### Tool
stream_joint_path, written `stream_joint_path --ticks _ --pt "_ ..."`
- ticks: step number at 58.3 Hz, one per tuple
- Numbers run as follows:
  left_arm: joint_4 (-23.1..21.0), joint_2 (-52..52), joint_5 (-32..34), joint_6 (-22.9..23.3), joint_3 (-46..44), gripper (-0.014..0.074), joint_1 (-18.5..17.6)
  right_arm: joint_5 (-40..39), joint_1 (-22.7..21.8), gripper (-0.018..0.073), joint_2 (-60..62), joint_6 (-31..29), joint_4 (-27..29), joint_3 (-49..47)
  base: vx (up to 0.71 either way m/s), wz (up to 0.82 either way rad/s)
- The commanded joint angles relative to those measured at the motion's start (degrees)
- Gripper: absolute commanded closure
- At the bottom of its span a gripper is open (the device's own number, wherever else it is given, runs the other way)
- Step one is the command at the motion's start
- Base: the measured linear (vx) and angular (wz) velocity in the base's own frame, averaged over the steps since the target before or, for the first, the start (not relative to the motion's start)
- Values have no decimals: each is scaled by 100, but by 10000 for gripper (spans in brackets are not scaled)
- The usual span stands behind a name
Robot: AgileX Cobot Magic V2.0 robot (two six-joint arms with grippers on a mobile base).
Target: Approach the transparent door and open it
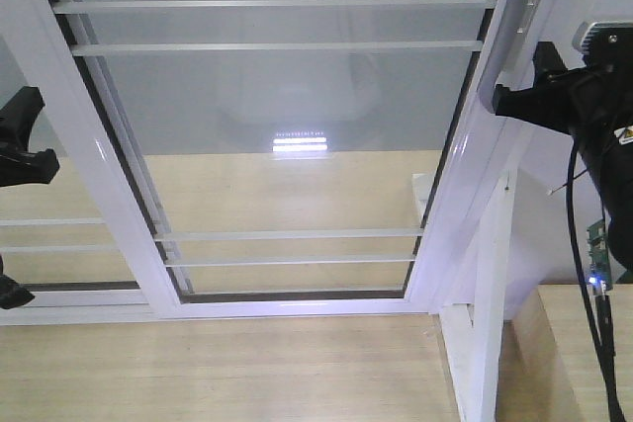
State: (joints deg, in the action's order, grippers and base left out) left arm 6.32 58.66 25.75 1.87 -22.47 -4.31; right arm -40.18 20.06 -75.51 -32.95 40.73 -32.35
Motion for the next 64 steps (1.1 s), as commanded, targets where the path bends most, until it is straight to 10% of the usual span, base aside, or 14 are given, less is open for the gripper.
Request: stream_joint_path --ticks 1,46,64 --pt "-72 -75 444 43 -196 135 -25 -652 -24 171 -150 175 -369 -187 0 0" --pt "-67 -75 329 43 -190 135 -25 -895 -503 177 -2033 612 -855 -1706 0 0" --pt "-67 -75 322 43 -190 135 -25 -546 -917 212 -2033 1261 -2117 -1934 0 0"
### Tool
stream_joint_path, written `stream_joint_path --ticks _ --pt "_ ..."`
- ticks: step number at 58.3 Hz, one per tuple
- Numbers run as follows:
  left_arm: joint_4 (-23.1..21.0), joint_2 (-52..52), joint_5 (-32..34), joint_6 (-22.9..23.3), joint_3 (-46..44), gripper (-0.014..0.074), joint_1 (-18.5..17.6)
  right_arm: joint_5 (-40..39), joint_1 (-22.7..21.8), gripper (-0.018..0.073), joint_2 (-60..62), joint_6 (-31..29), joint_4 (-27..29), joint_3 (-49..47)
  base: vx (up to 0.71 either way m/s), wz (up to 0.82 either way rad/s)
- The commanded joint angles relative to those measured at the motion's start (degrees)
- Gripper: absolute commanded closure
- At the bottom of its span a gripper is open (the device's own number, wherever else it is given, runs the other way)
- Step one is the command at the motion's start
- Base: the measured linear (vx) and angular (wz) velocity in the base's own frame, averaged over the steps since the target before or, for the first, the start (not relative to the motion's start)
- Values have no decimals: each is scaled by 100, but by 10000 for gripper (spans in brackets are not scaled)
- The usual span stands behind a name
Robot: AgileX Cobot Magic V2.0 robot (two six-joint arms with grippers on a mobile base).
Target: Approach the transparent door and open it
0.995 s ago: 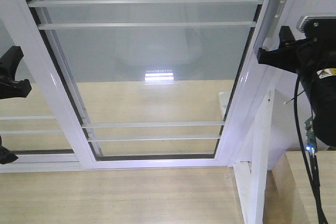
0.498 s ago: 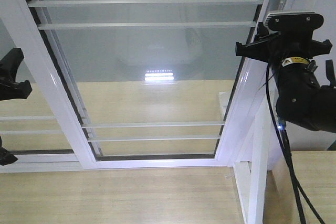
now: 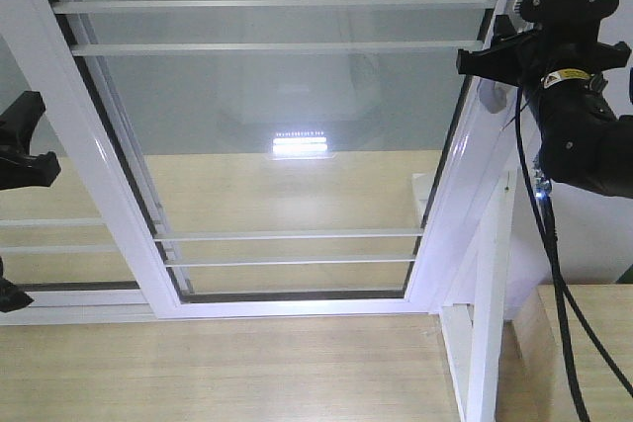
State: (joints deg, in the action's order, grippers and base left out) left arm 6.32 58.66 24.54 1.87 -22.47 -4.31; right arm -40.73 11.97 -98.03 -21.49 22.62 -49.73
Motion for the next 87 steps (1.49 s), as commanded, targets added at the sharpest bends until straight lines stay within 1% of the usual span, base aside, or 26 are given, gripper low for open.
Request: stream_joint_path --ticks 1,14,17,24,32,47,54,70,87 --pt "-67 -75 443 43 -190 135 -25 -502 -142 214 211 114 -300 -196 0 0" --pt "-67 -75 439 43 -190 135 -25 -543 -370 214 49 182 -334 -196 0 0" --pt "-67 -75 439 43 -190 135 -25 -543 -415 214 6 182 -459 -196 0 0" --pt "-67 -75 439 43 -190 135 -25 -658 -416 214 -115 220 -602 -196 0 0" --pt "-67 -75 432 48 -190 135 -25 -672 -416 211 -210 447 -655 -196 0 0" --pt "-67 -75 432 48 -190 135 -25 -722 -416 186 -280 459 -928 -196 0 0" --pt "-67 -75 432 48 -190 135 -25 -887 -416 170 -280 459 -1127 -196 0 0" --pt "-67 -75 431 48 -185 135 -25 -1350 -416 171 -283 459 -1108 -212 0 0" --pt "-67 -75 426 48 -186 135 -25 -1224 -416 171 -550 480 -1100 -656 0 0"
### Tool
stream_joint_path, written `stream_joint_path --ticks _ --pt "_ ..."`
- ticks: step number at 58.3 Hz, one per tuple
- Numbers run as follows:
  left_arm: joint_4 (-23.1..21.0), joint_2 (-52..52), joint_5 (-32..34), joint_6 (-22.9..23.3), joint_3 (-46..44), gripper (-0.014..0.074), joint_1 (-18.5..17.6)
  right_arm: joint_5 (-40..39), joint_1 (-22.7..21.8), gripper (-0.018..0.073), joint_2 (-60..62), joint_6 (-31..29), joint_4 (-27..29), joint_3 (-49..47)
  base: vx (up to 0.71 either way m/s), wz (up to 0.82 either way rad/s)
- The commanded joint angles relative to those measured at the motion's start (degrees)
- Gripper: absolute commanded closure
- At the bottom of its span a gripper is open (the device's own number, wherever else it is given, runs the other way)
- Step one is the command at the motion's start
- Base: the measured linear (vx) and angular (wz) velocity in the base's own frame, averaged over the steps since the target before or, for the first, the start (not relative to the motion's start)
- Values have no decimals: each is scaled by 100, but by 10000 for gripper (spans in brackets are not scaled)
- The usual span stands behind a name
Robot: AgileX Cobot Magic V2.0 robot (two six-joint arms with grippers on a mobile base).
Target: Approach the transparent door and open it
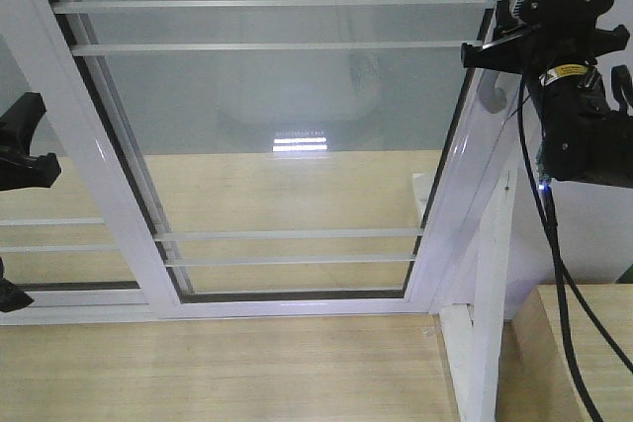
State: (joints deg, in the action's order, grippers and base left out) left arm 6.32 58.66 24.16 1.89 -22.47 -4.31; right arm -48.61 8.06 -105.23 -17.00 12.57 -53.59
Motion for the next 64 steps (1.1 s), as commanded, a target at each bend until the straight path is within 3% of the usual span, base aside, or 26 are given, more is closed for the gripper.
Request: stream_joint_path --ticks 1,39,64 --pt "-67 -75 463 46 -186 135 -25 -445 -24 171 155 31 -95 -280 0 0" --pt "-67 -75 269 46 -186 135 -25 -409 -6 174 -366 33 -74 -821 0 0" --pt "-67 -75 308 46 -186 135 -25 -404 -6 174 -366 1067 -1766 -821 0 0"
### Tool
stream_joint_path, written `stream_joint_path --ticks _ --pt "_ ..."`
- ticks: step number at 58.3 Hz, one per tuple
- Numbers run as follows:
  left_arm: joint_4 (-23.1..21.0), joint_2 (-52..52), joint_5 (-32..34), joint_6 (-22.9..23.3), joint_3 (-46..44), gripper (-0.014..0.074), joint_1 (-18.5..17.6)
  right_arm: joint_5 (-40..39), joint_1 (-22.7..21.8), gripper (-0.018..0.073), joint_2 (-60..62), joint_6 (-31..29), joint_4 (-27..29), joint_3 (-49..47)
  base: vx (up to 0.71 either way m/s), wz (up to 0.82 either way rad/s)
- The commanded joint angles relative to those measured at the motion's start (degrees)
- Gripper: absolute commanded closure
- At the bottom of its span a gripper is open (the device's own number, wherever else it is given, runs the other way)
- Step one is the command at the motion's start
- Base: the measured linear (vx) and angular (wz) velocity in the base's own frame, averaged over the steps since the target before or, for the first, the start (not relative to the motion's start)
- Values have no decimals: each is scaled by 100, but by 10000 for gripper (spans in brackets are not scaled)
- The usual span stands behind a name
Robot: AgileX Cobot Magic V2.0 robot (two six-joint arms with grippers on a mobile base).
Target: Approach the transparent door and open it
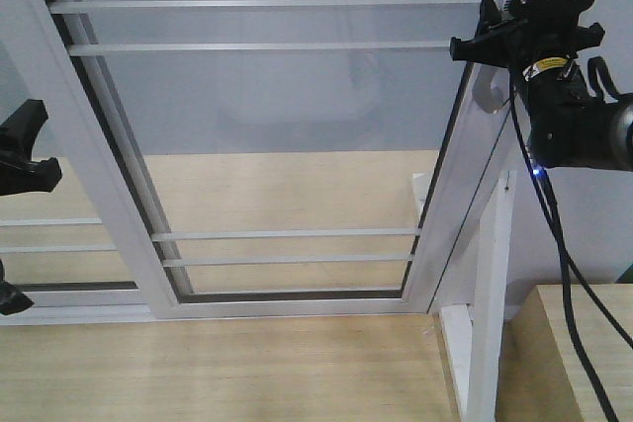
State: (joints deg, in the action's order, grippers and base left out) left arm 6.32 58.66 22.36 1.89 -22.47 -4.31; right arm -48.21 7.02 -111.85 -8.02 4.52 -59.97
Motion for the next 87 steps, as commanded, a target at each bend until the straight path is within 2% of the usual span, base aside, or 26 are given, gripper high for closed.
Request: stream_joint_path --ticks 1,20,27,52,77,87 --pt "-67 -75 489 46 -186 135 -25 -444 98 174 296 186 -1002 -183 0 0" --pt "-67 -75 489 51 -186 135 -25 -468 98 174 296 634 -1571 -183 0 0" --pt "-67 -75 489 57 -186 135 -25 -475 207 174 296 629 -1713 -183 0 0" --pt "-67 -75 489 57 -186 135 -25 -494 968 174 296 442 -1640 -220 0 0" --pt "-67 -75 517 57 -186 135 -25 -482 1166 174 296 440 -1588 -215 0 0" --pt "-56 -75 552 57 -186 135 -30 -263 1160 174 381 390 -1078 -204 0 0"
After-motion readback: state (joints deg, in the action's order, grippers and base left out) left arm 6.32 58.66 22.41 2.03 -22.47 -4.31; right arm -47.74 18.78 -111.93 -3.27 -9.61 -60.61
